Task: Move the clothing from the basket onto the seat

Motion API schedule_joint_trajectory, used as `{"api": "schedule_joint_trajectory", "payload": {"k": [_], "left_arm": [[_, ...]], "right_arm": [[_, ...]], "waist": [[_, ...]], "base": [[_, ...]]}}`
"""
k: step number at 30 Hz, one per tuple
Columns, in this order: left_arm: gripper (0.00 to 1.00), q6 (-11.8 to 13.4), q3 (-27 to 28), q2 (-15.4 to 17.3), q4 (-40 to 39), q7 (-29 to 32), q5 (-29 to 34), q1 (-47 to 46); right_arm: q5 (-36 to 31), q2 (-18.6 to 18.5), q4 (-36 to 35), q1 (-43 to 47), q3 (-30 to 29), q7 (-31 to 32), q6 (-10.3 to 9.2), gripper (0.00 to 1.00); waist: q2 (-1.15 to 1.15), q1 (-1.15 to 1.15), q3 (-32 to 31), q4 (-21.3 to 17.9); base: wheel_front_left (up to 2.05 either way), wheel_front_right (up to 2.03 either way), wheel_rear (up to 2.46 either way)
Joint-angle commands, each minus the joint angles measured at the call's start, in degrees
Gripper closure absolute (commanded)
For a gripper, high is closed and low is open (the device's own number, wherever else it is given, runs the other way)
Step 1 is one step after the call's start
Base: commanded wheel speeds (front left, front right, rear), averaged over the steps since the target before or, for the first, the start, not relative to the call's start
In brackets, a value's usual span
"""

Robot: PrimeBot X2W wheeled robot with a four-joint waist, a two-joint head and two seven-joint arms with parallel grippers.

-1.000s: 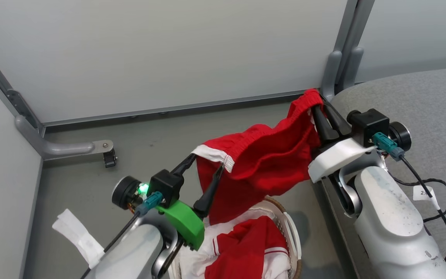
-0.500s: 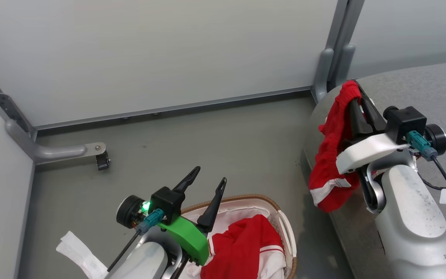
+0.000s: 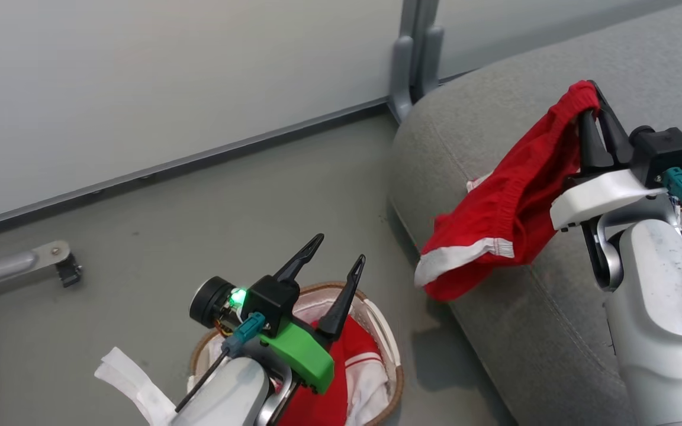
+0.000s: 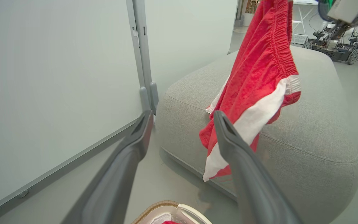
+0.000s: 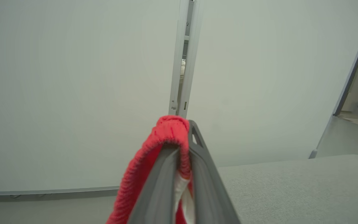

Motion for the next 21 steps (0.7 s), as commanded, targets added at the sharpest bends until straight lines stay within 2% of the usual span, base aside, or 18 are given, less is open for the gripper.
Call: {"api": "schedule_joint_trajectory", "payload": {"k": [1,6,10,17,21], "left_arm": [[0.00,-0.25,0.32,0.18,0.01,-0.03,1.01,-1.28],[0.00,-0.70,0.05,0.14,0.37,-0.03,2.09,-2.80],[0.00,-0.90,-0.01,0.00,-0.49,-0.03,2.97,-3.82],[0.00,-1.19,-1.14,0.18,-1.36,-0.03,4.53,-5.21],[0.00,-1.27,-1.60,0.41,-1.94,-0.03,5.16,-6.45]], "right_arm": [[-0.22,-0.26,-0.38,-1.02,-0.02,-0.02,-0.07,1.00],[0.44,-0.72,-0.68,-1.94,-0.54,-0.02,-0.07,1.00],[1.38,-0.53,-0.83,-2.12,-0.92,-0.02,-0.07,1.00],[3.50,-2.61,-0.13,-3.32,-0.21,-0.02,-0.07,1.00],[3.49,-6.73,0.57,-6.97,0.95,0.08,-0.07,1.00]], "waist": [[0.00,0.00,4.83,-7.09],[0.00,0.00,7.78,-11.12],[0.00,0.00,9.83,-12.45],[0.00,0.00,12.68,-11.08],[0.00,0.00,14.61,-8.53]], "base": [[0.00,0.00,0.00],[0.00,0.00,0.00],[0.00,0.00,0.00],[0.00,0.00,0.00],[0.00,0.00,0.00]]}}
